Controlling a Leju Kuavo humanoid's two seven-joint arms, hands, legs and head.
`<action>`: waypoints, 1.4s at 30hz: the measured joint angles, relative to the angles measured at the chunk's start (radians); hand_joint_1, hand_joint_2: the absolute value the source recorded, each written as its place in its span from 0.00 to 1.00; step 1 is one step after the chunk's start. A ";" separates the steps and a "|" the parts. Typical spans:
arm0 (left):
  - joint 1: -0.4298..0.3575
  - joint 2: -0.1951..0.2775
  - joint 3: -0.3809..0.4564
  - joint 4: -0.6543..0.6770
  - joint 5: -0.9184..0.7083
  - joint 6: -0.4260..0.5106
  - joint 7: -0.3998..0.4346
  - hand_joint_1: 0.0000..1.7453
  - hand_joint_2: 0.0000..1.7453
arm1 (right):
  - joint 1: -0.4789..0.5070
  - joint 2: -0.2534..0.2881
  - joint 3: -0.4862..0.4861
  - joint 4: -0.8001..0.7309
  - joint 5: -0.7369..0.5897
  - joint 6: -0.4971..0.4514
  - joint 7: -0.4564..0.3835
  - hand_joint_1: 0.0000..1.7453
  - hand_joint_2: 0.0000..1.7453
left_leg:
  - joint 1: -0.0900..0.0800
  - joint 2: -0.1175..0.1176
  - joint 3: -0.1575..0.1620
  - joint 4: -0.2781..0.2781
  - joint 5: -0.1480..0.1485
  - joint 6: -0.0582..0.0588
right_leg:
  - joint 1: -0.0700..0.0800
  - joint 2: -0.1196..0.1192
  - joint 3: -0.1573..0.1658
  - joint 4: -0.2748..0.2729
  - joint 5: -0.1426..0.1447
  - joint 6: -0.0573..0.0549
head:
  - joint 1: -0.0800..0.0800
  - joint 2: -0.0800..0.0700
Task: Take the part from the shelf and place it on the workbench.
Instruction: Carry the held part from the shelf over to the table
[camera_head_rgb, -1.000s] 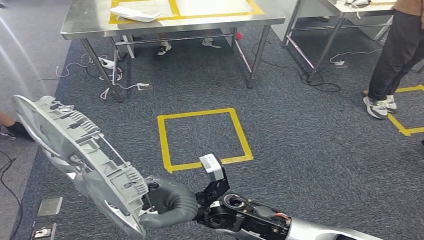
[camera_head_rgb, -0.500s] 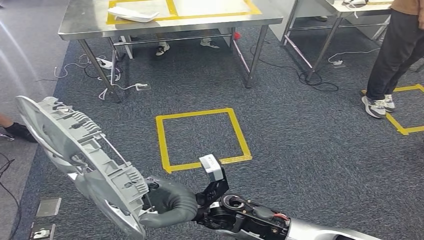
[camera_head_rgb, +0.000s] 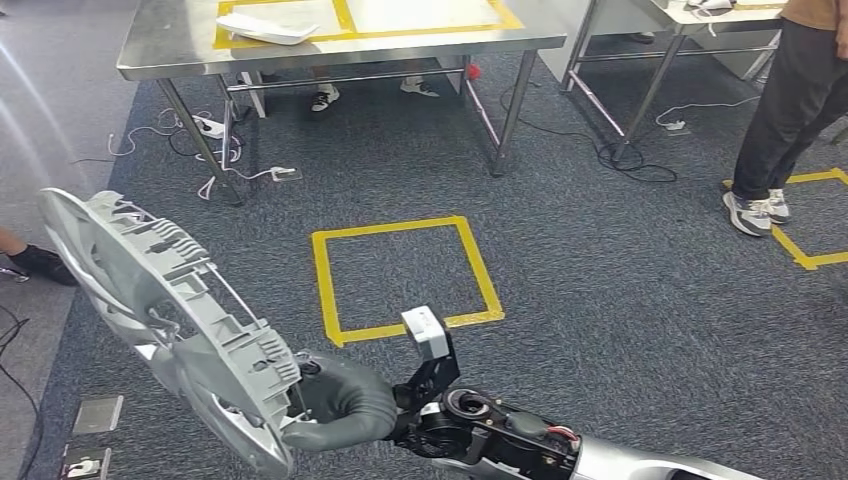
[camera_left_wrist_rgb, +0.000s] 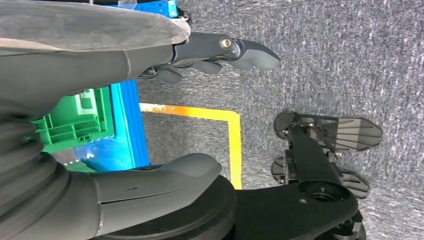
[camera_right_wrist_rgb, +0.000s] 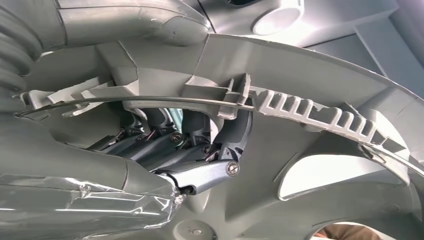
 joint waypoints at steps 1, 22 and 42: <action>0.000 0.000 0.000 0.000 0.000 0.000 0.000 0.00 1.00 | 0.000 0.000 0.000 0.000 -0.003 0.000 0.000 0.99 1.00 | 0.000 0.000 0.000 0.000 0.000 0.000 | 0.000 0.000 0.000 0.000 0.000 0.000 | 0.000 0.000; 0.001 -0.001 0.000 0.000 0.001 0.000 -0.006 0.00 1.00 | 0.002 0.000 -0.003 0.002 -0.017 -0.002 0.012 0.99 1.00 | 0.014 -0.021 0.045 -0.008 -0.028 -0.015 | -0.024 0.027 -0.044 0.042 0.018 0.026 | 0.024 0.000; 0.003 0.002 0.000 0.000 0.001 -0.001 -0.006 0.00 1.00 | -0.007 0.000 -0.007 0.005 -0.017 -0.004 0.013 0.99 1.00 | -0.003 -0.007 -0.042 0.003 0.034 0.016 | -0.002 0.022 -0.014 0.059 -0.055 0.004 | -0.021 0.000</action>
